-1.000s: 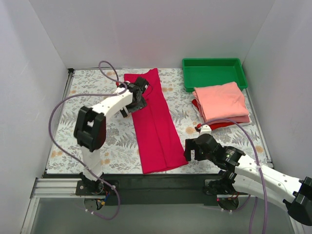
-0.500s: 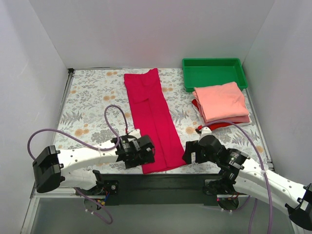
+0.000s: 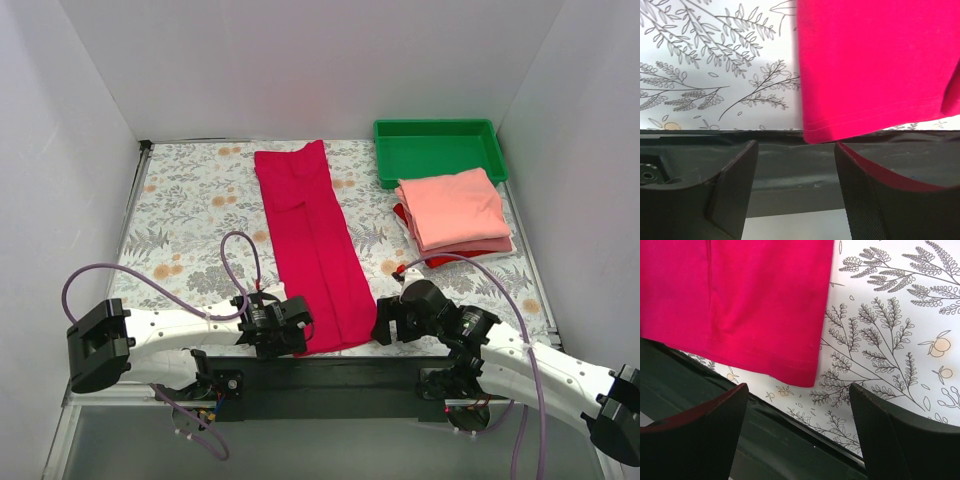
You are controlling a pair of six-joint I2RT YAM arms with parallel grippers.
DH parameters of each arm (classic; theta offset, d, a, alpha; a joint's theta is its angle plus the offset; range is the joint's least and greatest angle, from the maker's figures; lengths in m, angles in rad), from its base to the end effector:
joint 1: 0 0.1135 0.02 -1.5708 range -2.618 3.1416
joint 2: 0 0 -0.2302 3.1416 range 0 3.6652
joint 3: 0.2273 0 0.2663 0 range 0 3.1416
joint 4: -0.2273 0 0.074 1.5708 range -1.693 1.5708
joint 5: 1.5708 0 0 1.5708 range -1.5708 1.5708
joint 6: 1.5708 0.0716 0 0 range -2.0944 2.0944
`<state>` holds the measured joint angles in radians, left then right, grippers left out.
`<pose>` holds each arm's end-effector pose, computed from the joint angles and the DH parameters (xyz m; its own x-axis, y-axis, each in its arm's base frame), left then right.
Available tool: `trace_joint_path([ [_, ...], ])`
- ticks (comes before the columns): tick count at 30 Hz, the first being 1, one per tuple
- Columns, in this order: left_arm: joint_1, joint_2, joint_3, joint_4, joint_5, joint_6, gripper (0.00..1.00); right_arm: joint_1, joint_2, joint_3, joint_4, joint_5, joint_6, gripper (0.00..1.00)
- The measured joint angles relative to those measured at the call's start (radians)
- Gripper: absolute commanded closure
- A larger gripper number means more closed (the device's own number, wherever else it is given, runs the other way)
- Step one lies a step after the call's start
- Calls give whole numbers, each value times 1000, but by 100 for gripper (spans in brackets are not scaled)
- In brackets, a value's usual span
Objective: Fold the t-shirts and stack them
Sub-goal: Fold the tshirt
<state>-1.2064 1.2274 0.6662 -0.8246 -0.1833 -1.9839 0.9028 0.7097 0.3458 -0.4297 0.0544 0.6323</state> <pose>0.0908 -0.2015 0.1010 -0.6898 -0.7183 -0.0902 -0.6848 0.6879 -0.2404 0.1339 0.1634 0.1235 -0.8055 -0.0682 -0.5886 -0.3523 0.8538 0.3832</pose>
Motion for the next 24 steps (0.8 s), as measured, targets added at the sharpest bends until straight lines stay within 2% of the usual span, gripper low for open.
trace_joint_path([
  [7,0,29,-1,47,-8,-5,46,0,32,-2,31,-10,2,21],
  [10,0,69,-1,60,-14,-6,50,0,38,-4,43,-10,4,27],
  [16,10,115,13,60,-4,-6,68,0,79,-28,75,-11,20,37],
  [17,15,129,24,51,3,-6,75,0,82,-29,83,-11,20,37],
  [18,18,138,31,47,7,-7,78,0,88,-29,90,-10,21,39],
  [19,19,149,38,45,11,-7,82,0,94,-29,98,-9,23,42],
  [21,21,160,47,56,16,-10,95,0,110,-29,112,-5,21,55],
  [24,21,165,49,71,15,-9,100,-3,143,-28,126,-1,26,71],
])
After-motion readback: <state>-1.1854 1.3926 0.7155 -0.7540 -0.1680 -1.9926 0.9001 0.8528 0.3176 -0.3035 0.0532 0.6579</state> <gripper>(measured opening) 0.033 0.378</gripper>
